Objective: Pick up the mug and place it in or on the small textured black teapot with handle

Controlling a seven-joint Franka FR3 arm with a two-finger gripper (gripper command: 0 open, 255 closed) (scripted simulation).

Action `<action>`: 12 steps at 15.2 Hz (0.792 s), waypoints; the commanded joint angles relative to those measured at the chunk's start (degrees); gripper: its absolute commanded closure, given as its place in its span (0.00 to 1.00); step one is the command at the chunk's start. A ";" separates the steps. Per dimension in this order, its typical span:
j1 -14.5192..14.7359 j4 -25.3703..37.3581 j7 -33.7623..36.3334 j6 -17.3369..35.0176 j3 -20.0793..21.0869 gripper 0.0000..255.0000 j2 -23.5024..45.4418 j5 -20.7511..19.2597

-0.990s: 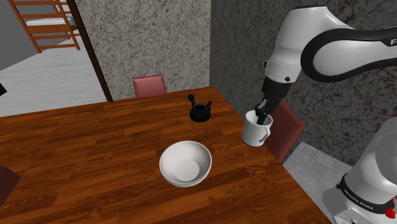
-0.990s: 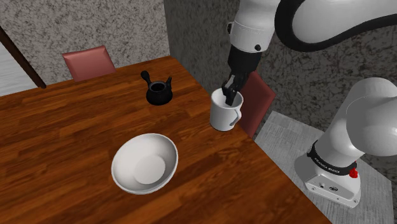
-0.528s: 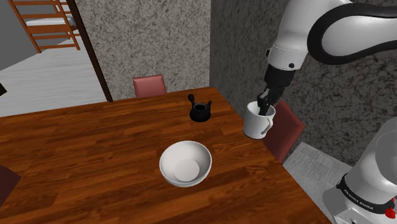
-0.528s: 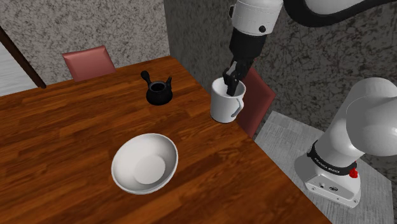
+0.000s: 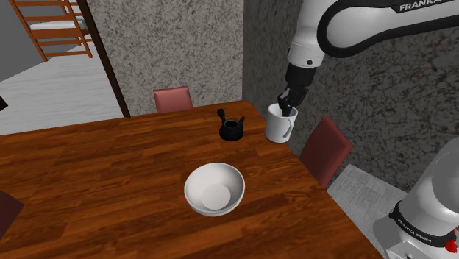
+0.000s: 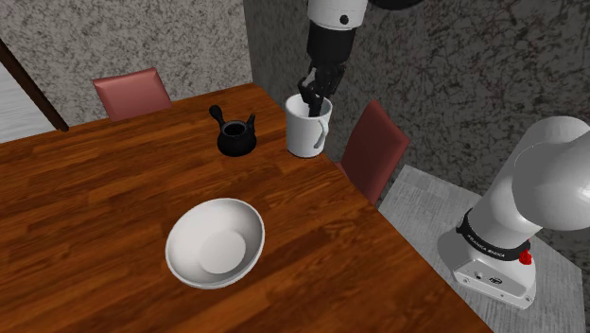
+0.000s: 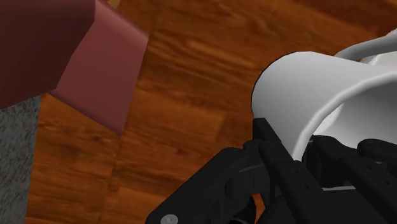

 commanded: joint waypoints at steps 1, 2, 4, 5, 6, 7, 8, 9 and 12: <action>-0.99 4.11 -0.44 0.43 -0.19 1.00 4.61 -1.11; -1.44 6.12 -0.62 0.57 -0.27 1.00 6.81 -1.65; -2.21 10.33 -0.90 0.64 -0.44 1.00 11.21 -2.75; -2.55 12.54 -1.01 0.57 -0.52 1.00 13.41 -3.31; -2.86 14.82 -1.10 0.44 -0.59 1.00 15.60 -3.86; -3.15 17.17 -1.17 0.23 -0.66 1.00 17.81 -4.42; -3.39 19.60 -1.22 -0.06 -0.74 1.00 20.02 -4.99; -3.59 22.11 -1.26 -0.41 -0.82 1.00 22.24 -5.55; -3.99 30.21 -1.33 -1.92 -1.09 1.00 29.02 -7.24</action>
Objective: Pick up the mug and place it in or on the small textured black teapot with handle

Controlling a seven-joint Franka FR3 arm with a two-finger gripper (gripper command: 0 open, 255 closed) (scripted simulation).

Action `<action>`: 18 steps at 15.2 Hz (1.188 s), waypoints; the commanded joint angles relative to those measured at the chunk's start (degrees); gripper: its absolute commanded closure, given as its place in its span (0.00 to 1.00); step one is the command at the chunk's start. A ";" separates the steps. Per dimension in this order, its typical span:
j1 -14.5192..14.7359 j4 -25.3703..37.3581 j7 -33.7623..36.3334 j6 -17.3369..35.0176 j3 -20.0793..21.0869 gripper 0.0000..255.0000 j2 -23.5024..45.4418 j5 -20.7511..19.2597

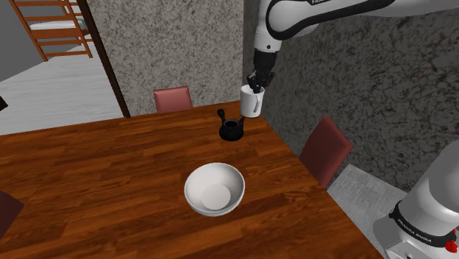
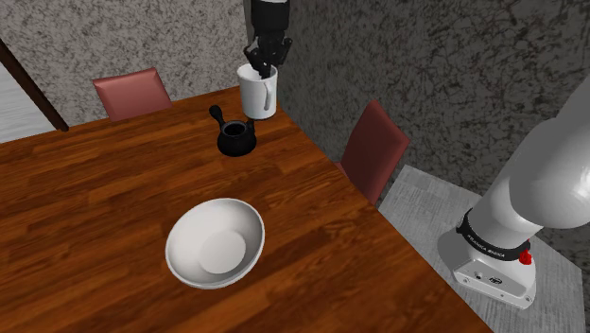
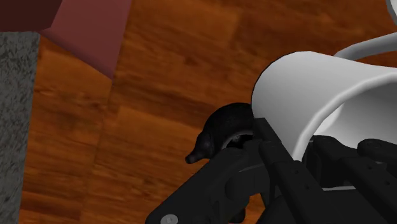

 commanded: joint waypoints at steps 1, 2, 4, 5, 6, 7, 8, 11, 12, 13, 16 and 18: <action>-0.02 5.63 0.34 -0.93 0.03 1.00 4.78 -1.20; -0.04 8.67 0.33 -1.68 -0.07 1.00 7.14 -1.75; 0.02 15.20 0.28 -3.47 -0.29 1.00 12.01 -2.85; 0.12 18.73 0.25 -4.52 -0.41 1.00 14.55 -3.40; 0.26 22.49 0.21 -5.70 -0.55 1.00 17.18 -3.94; 0.45 26.51 0.16 -7.03 -0.68 1.00 19.93 -4.48; 0.71 30.86 0.09 -8.53 -0.84 1.00 22.83 -5.02; 1.99 47.31 -0.29 -14.68 -1.42 1.00 33.23 -6.70; 1.91 46.01 -0.33 -13.70 -1.46 1.00 32.91 -6.61; 1.80 44.75 -0.35 -12.74 -1.47 1.00 32.61 -6.56; 1.52 41.30 -0.42 -9.99 -1.46 1.00 31.93 -6.44; 1.37 39.24 -0.46 -8.25 -1.46 1.00 31.61 -6.39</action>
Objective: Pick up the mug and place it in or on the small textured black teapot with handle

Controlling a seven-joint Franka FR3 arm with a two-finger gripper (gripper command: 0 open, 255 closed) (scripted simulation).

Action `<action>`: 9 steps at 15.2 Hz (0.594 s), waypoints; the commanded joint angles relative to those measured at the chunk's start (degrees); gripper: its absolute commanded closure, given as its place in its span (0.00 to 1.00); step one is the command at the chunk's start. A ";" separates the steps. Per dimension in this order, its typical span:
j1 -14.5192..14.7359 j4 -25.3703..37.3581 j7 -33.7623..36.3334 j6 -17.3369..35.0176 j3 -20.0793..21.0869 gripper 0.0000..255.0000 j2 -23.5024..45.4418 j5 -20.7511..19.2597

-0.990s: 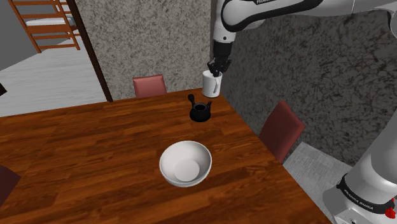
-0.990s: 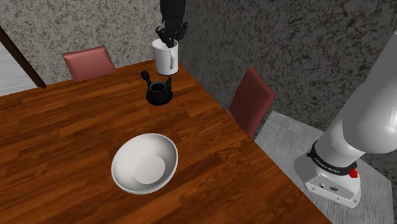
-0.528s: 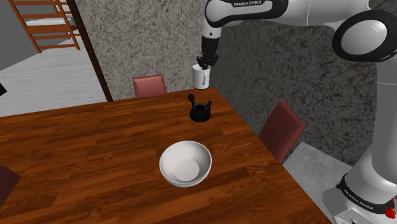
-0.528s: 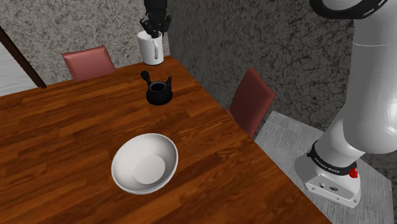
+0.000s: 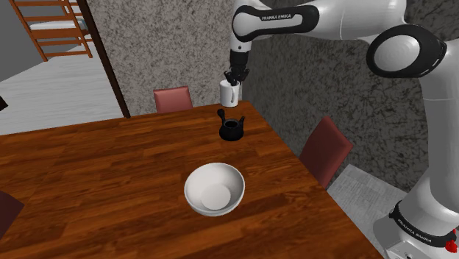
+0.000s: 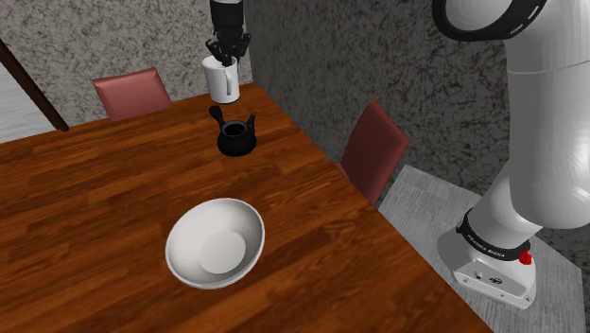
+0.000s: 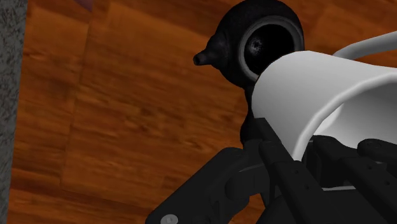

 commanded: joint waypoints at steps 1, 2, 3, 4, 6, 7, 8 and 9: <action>-0.07 -1.81 0.04 1.63 0.01 1.00 -0.24 0.02; -0.13 -2.74 0.02 2.46 0.00 1.00 -0.33 0.04; -0.19 -3.64 0.00 3.28 0.00 1.00 -0.41 0.05; -0.24 -4.50 -0.01 4.08 -0.01 1.00 -0.47 0.06; -0.34 -6.13 -0.04 5.66 -0.03 1.00 -0.52 0.07; -0.38 -6.91 -0.06 6.43 -0.04 1.00 -0.52 0.07; -0.42 -7.66 -0.07 7.19 -0.05 1.00 -0.51 0.06; -0.45 -8.38 -0.08 7.94 -0.06 1.00 -0.47 0.06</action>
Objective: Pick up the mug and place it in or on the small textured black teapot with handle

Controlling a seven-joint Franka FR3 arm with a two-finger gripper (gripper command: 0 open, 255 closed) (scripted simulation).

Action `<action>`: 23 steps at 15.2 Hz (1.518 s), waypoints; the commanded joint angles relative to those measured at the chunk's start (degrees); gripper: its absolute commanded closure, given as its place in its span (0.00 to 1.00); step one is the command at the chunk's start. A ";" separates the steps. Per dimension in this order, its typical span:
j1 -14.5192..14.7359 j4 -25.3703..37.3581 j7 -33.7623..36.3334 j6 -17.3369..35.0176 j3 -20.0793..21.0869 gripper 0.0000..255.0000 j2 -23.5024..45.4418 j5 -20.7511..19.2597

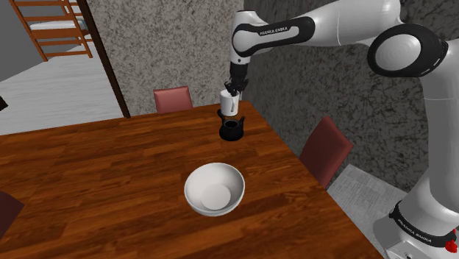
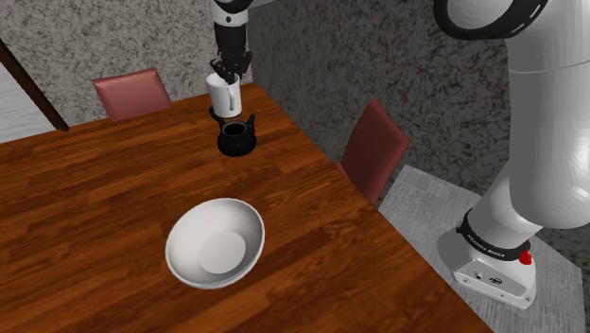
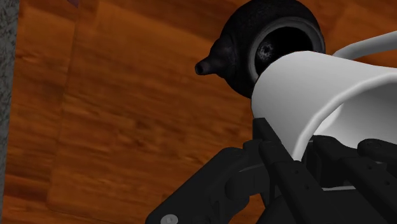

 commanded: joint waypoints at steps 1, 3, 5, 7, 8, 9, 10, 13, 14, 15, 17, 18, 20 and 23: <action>-0.05 -1.92 0.03 1.96 -0.02 1.00 0.00 -0.02; -0.05 -1.93 0.03 1.96 -0.02 1.00 0.00 -0.02; -0.05 -1.92 0.03 1.96 -0.02 1.00 0.00 -0.02; -0.05 -1.92 0.03 1.96 -0.02 1.00 0.00 -0.02; -0.05 -1.92 0.03 1.96 -0.02 1.00 0.00 -0.02; -0.05 -1.92 0.03 1.96 -0.02 1.00 0.00 -0.02; -0.05 -1.94 0.03 1.97 -0.02 0.00 -0.01 -0.02; -0.05 -1.94 0.03 1.97 -0.02 0.00 -0.01 -0.02; -0.05 -1.94 0.03 1.97 -0.02 0.00 -0.01 -0.02; -0.05 -1.94 0.03 1.97 -0.02 0.00 -0.01 -0.02; -0.08 0.86 -0.07 -1.49 0.05 0.00 -0.68 0.12; -0.07 2.47 -0.11 -3.29 0.07 0.00 -0.88 0.16; -0.05 3.85 -0.14 -4.75 0.09 0.00 -0.97 0.18; -0.05 3.85 -0.14 -4.75 0.09 0.00 -0.97 0.19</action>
